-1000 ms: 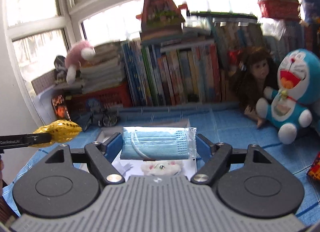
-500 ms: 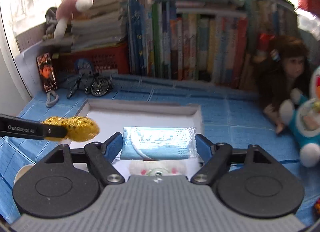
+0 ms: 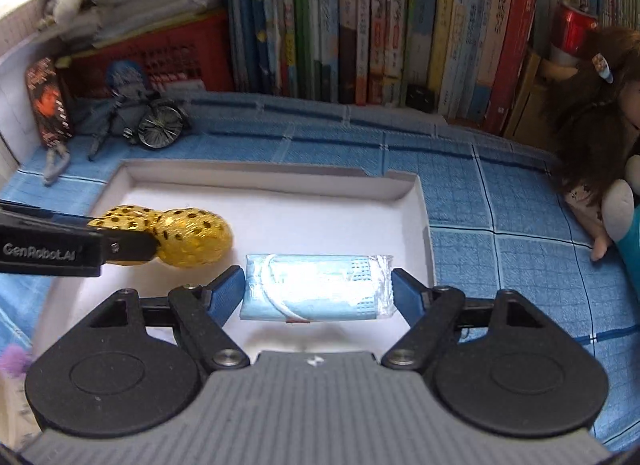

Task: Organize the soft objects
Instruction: 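Carry the gold bow and mask packet into the white tray and release them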

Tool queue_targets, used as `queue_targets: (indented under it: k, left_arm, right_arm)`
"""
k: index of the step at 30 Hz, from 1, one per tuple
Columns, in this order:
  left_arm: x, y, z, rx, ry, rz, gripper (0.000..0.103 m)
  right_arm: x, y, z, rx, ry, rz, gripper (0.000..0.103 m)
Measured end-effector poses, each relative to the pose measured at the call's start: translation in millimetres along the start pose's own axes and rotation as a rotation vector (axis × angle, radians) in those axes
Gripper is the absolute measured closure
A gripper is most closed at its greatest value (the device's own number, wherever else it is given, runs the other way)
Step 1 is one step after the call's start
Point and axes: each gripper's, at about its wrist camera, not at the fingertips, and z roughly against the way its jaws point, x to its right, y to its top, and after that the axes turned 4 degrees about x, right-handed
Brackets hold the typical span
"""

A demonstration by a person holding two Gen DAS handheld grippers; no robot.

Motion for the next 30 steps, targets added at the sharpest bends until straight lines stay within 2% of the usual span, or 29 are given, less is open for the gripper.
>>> queue_targets:
  k: [5, 8, 15, 30]
  left_arm:
    - [1.0, -5.8, -12.2, -0.034, -0.007, -0.020, 0.054]
    - [4.5, -9.8, -13.0, -0.046, 0.005, -0.042, 0.053]
    - [8.9, -13.5, -7.5, -0.093, -0.020, -0.067, 0.053]
    - [7.8, -24.9, -1.2, -0.131, -0.027, -0.086, 0.052]
  right_arm:
    - [5.9, 1.2, -12.7, -0.038, 0.010, -0.027, 0.022]
    - [3.4, 2.9, -16.8, -0.062, 0.009, -0.019, 0.022]
    - [-2.7, 2.9, -16.6, -0.116, 0.020, 0.007, 0.021]
    - [-6.9, 0.9, -11.6, -0.189, 0.031, 0.039, 0.017]
